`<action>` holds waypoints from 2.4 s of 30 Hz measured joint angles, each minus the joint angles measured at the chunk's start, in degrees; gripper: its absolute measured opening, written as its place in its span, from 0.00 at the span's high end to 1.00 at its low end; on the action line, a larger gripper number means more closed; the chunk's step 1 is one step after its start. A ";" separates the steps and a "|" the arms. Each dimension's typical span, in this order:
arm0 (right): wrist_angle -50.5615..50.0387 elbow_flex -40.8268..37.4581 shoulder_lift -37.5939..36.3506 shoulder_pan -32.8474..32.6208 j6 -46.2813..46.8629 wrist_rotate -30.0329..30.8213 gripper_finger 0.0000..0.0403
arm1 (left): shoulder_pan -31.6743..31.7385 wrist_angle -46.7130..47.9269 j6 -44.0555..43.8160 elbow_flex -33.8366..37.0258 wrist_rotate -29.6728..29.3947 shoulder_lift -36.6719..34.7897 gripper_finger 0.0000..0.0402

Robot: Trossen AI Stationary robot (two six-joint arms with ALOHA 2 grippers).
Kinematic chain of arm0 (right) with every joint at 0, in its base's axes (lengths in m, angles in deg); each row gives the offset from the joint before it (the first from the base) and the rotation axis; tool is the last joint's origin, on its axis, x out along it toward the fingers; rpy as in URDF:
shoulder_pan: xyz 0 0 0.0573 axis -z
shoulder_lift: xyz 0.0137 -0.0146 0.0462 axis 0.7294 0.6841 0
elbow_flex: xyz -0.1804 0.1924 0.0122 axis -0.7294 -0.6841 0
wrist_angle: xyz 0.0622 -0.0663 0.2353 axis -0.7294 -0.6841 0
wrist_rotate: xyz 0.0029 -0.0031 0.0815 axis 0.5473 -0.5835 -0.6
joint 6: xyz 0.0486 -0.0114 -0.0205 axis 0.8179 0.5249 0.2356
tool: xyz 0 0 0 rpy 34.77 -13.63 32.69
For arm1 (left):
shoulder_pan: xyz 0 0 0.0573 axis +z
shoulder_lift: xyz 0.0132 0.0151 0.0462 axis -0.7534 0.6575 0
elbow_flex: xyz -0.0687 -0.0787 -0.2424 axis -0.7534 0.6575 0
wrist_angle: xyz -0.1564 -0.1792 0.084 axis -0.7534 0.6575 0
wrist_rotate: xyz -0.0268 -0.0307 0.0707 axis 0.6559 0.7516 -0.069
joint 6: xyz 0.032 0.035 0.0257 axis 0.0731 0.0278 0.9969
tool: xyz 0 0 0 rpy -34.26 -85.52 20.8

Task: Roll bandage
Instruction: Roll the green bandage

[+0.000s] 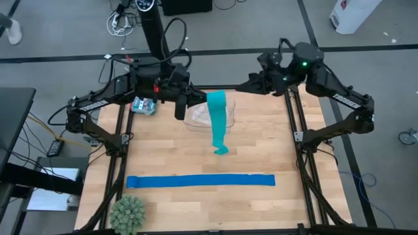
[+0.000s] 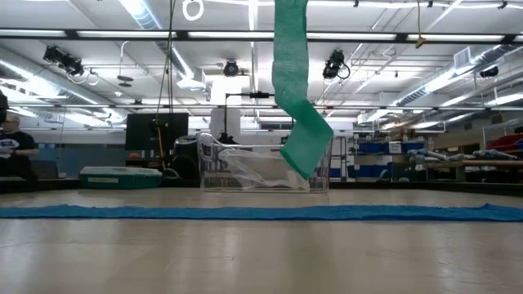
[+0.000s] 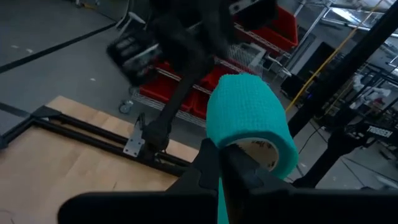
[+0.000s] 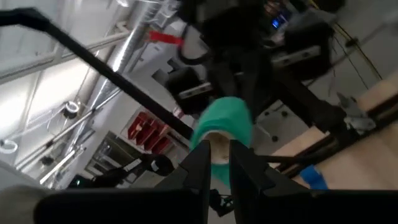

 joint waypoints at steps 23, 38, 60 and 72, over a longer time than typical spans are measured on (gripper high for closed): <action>-9.88 0.03 1.57 -11.75 -27.30 18.36 0.88 | 7.50 -0.16 -17.80 0.00 7.23 -0.03 0.97; -13.03 -0.02 4.55 -13.52 -34.28 25.95 0.88 | 7.91 6.24 -24.98 0.00 11.27 0.13 0.96; -22.36 -0.02 10.63 -17.19 -39.20 24.60 1.00 | 7.92 7.63 -32.79 0.00 19.78 0.17 0.96; -18.91 0.00 10.45 -21.98 -40.11 23.83 1.00 | 9.65 5.04 -31.50 0.00 19.06 0.17 0.96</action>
